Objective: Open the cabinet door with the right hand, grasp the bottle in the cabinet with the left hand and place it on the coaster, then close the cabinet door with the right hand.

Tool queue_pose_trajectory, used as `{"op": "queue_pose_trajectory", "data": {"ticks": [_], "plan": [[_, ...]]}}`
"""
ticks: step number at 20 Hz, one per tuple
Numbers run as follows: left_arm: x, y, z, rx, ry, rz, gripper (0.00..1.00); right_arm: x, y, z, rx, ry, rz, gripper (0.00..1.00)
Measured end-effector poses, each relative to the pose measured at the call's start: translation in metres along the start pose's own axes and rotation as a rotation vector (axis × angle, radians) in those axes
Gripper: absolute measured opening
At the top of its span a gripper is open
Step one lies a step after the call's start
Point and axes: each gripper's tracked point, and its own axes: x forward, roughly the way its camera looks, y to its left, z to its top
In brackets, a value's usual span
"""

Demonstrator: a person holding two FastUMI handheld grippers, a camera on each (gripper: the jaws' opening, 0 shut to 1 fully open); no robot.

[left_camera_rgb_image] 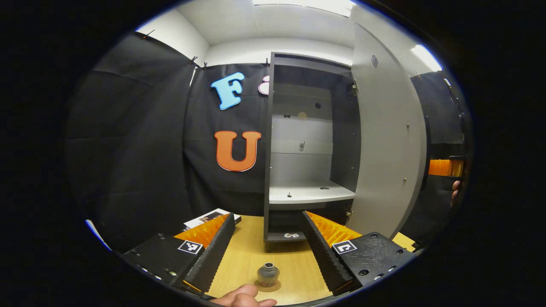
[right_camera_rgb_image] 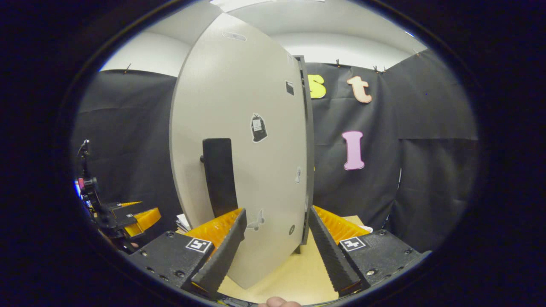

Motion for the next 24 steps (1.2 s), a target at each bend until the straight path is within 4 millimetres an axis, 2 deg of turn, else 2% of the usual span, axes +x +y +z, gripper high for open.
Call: {"op": "queue_pose_trajectory", "data": {"ticks": [5,14,15,16,21,22,23,24], "plan": [[-0.020,0.023,-0.011,0.002,0.016,0.053,0.94,0.030,0.035,0.008,0.050,0.001,0.094,0.94],[-0.054,0.085,-0.020,0.009,0.051,0.233,0.94,0.080,0.114,0.004,0.033,0.034,0.312,0.94],[-0.061,0.093,-0.021,0.011,0.054,0.260,1.00,0.084,0.121,0.004,0.030,0.039,0.335,0.94],[-0.067,0.100,-0.022,0.012,0.056,0.286,0.94,0.088,0.129,0.003,0.028,0.042,0.360,0.94],[-0.099,0.125,-0.026,0.005,0.067,0.402,0.94,0.096,0.167,-0.002,0.008,0.060,0.458,0.94],[-0.101,0.127,-0.026,0.003,0.066,0.417,1.00,0.097,0.173,-0.001,0.006,0.058,0.472,0.94],[-0.103,0.129,-0.026,-0.001,0.067,0.427,1.00,0.099,0.176,0.001,0.003,0.055,0.482,0.94],[-0.103,0.130,-0.027,-0.002,0.068,0.430,0.94,0.099,0.178,0.002,0.000,0.051,0.486,0.91]]}}
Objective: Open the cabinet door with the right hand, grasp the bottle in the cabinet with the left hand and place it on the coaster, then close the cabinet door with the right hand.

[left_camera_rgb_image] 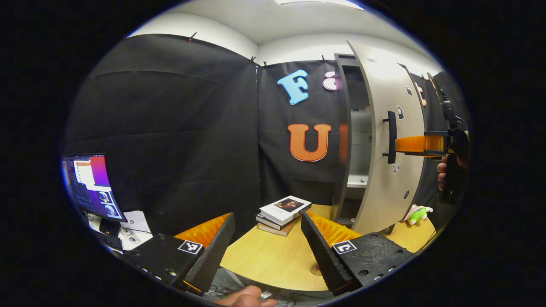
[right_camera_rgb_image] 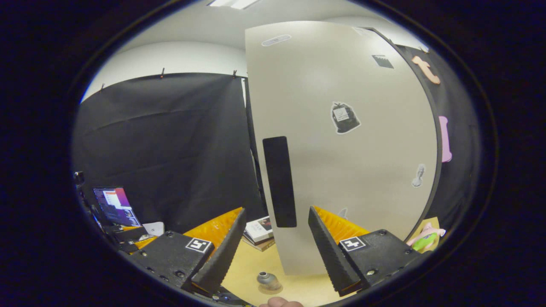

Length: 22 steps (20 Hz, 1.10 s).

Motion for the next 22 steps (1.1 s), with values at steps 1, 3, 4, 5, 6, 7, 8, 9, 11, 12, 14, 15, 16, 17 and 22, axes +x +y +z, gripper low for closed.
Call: {"op": "queue_pose_trajectory", "data": {"ticks": [1,3,4,5,6,7,8,9,11,12,14,15,16,17,22], "plan": [[0.000,-0.003,-0.001,0.001,0.000,-0.004,0.94,-0.002,0.000,0.002,-0.002,-0.003,0.001,0.94],[0.005,-0.012,0.002,0.011,-0.004,-0.029,0.94,-0.009,-0.007,0.003,-0.009,-0.009,-0.016,0.94],[0.009,-0.020,0.001,0.020,-0.004,-0.050,0.94,-0.015,-0.013,0.003,-0.010,-0.013,-0.032,0.91],[0.013,-0.028,0.000,0.029,-0.001,-0.075,0.94,-0.023,-0.022,0.004,-0.012,-0.016,-0.055,0.91],[0.017,-0.038,0.001,0.038,0.005,-0.107,0.94,-0.032,-0.032,0.004,-0.014,-0.022,-0.086,0.91],[0.022,-0.051,0.001,0.049,0.006,-0.140,0.94,-0.043,-0.044,0.006,-0.016,-0.029,-0.123,0.95],[0.027,-0.062,0.005,0.062,0.003,-0.173,0.94,-0.056,-0.058,0.007,-0.018,-0.040,-0.168,0.94],[0.033,-0.075,0.008,0.076,-0.002,-0.209,0.94,-0.071,-0.073,0.009,-0.018,-0.053,-0.216,0.94],[0.053,-0.096,0.007,0.127,0.011,-0.246,0.95,-0.097,-0.100,0.013,-0.008,-0.073,-0.302,0.94],[0.062,-0.104,0.006,0.148,0.021,-0.253,0.95,-0.112,-0.113,0.012,-0.006,-0.078,-0.347,0.94],[0.074,-0.133,0.010,0.145,0.017,-0.312,0.95,-0.142,-0.137,0.013,0.002,-0.096,-0.437,0.94],[0.078,-0.146,0.014,0.139,0.013,-0.341,0.95,-0.157,-0.147,0.014,0.007,-0.107,-0.482,0.95],[0.081,-0.157,0.020,0.133,0.005,-0.368,0.94,-0.170,-0.157,0.015,0.012,-0.116,-0.519,0.94],[0.084,-0.166,0.026,0.131,-0.008,-0.385,0.94,-0.181,-0.165,0.015,0.020,-0.124,-0.551,0.94],[0.097,-0.199,0.035,0.162,-0.039,-0.439,0.96,-0.187,-0.190,-0.008,0.042,-0.156,-0.672,0.95]]}}
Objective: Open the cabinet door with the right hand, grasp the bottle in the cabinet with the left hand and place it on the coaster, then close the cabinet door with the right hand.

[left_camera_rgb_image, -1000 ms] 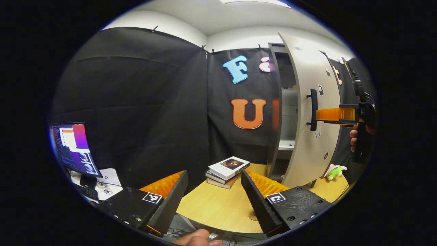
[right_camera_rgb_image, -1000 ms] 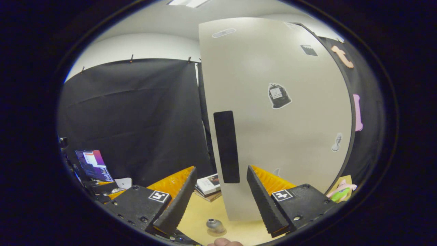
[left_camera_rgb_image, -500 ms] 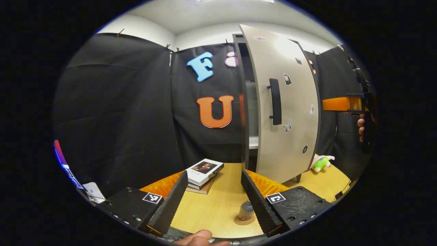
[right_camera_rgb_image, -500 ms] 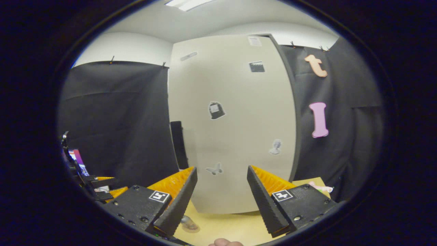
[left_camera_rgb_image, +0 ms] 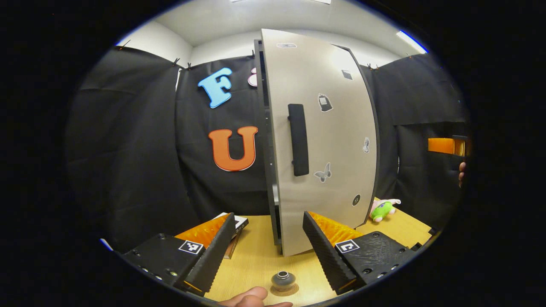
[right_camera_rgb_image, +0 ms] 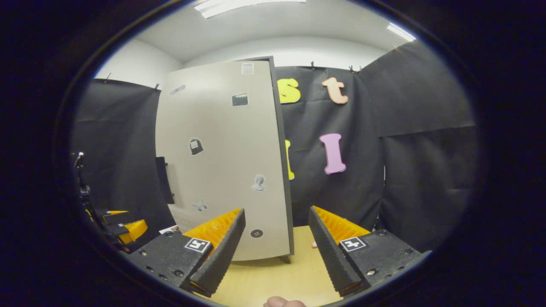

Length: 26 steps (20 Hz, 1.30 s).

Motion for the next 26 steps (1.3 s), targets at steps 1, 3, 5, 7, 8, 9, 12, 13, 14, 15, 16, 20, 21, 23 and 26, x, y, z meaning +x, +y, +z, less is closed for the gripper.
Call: {"op": "queue_pose_trajectory", "data": {"ticks": [1,3,5,7,8,9,12,13,14,15,16,20,21,23,26], "plan": [[0.006,-0.005,-0.003,-0.004,0.008,-0.005,0.96,0.006,0.004,-0.013,0.006,0.017,0.000,0.95],[0.017,-0.016,0.000,-0.020,-0.007,-0.014,0.96,0.018,0.017,-0.036,0.013,0.060,0.017,0.96],[0.022,-0.018,0.008,0.004,-0.027,0.004,0.96,0.029,0.029,-0.048,-0.010,0.075,0.037,0.94],[0.029,-0.023,0.009,0.005,-0.034,-0.004,0.96,0.037,0.031,-0.053,-0.036,0.076,0.027,0.96],[0.031,-0.028,0.009,-0.001,-0.036,-0.016,0.96,0.039,0.035,-0.050,-0.031,0.072,0.031,0.96],[0.033,-0.030,0.009,0.000,-0.037,-0.021,0.96,0.043,0.037,-0.046,-0.024,0.069,0.038,0.95],[0.039,-0.028,0.013,-0.006,-0.045,-0.004,0.96,0.056,0.042,-0.036,-0.018,0.060,0.043,0.94],[0.043,-0.029,0.017,-0.025,-0.050,-0.007,0.96,0.060,0.042,-0.037,-0.021,0.068,0.041,0.94],[0.044,-0.029,0.022,-0.041,-0.057,-0.005,0.96,0.063,0.044,-0.037,-0.019,0.077,0.045,0.96],[0.047,-0.028,0.025,-0.050,-0.063,0.001,0.96,0.064,0.045,-0.037,-0.013,0.083,0.049,0.96],[0.049,-0.025,0.028,-0.051,-0.065,0.012,0.96,0.065,0.045,-0.037,-0.011,0.085,0.045,0.94],[0.062,-0.022,0.022,-0.088,-0.033,0.035,0.96,0.073,0.054,-0.041,-0.031,0.097,0.046,0.96],[0.064,-0.021,0.021,-0.085,-0.023,0.048,0.96,0.075,0.059,-0.042,-0.032,0.100,0.050,0.94],[0.069,-0.025,0.024,-0.071,-0.021,0.048,0.97,0.074,0.067,-0.040,-0.049,0.089,0.061,0.96],[0.071,-0.038,0.028,-0.068,-0.041,0.012,0.96,0.073,0.070,-0.034,-0.095,0.061,0.073,0.96]]}}
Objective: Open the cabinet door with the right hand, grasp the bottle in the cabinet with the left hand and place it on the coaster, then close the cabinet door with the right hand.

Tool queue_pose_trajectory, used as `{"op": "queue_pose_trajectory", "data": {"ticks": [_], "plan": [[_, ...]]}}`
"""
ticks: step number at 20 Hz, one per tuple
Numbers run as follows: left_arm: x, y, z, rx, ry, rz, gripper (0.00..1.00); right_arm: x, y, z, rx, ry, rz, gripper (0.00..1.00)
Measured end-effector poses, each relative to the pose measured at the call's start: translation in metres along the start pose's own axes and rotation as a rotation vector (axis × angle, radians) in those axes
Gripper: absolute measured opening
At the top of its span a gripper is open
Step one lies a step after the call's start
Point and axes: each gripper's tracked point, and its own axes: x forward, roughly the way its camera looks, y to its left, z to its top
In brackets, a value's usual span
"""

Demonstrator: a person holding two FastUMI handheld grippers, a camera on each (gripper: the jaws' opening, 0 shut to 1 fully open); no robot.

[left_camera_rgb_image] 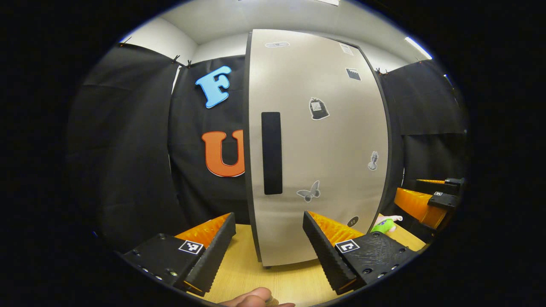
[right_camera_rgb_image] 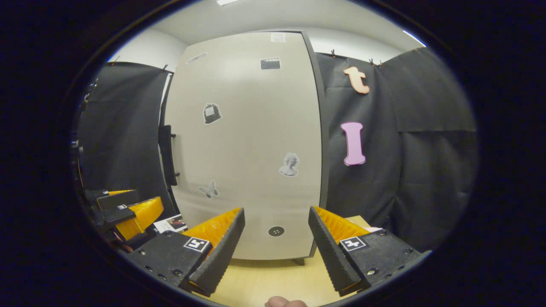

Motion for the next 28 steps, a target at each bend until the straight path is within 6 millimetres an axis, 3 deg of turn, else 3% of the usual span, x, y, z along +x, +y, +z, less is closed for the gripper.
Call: {"op": "queue_pose_trajectory", "data": {"ticks": [7,8,9,16,28], "plan": [[-0.003,-0.007,-0.001,0.000,-0.006,-0.017,0.96,-0.004,-0.002,-0.004,0.018,0.014,0.002,0.94],[-0.005,-0.007,-0.002,-0.002,-0.002,-0.017,1.00,-0.005,-0.002,-0.007,0.021,0.023,0.006,0.94],[-0.006,-0.006,-0.002,-0.007,0.000,-0.016,0.96,-0.007,-0.002,-0.008,0.025,0.025,0.009,0.96],[-0.021,-0.009,0.005,-0.013,-0.018,-0.024,0.96,-0.021,-0.010,-0.015,0.059,0.035,0.003,0.96],[-0.037,-0.012,0.003,-0.005,-0.023,-0.022,0.96,-0.038,0.000,-0.016,0.032,0.024,0.035,0.94]]}}
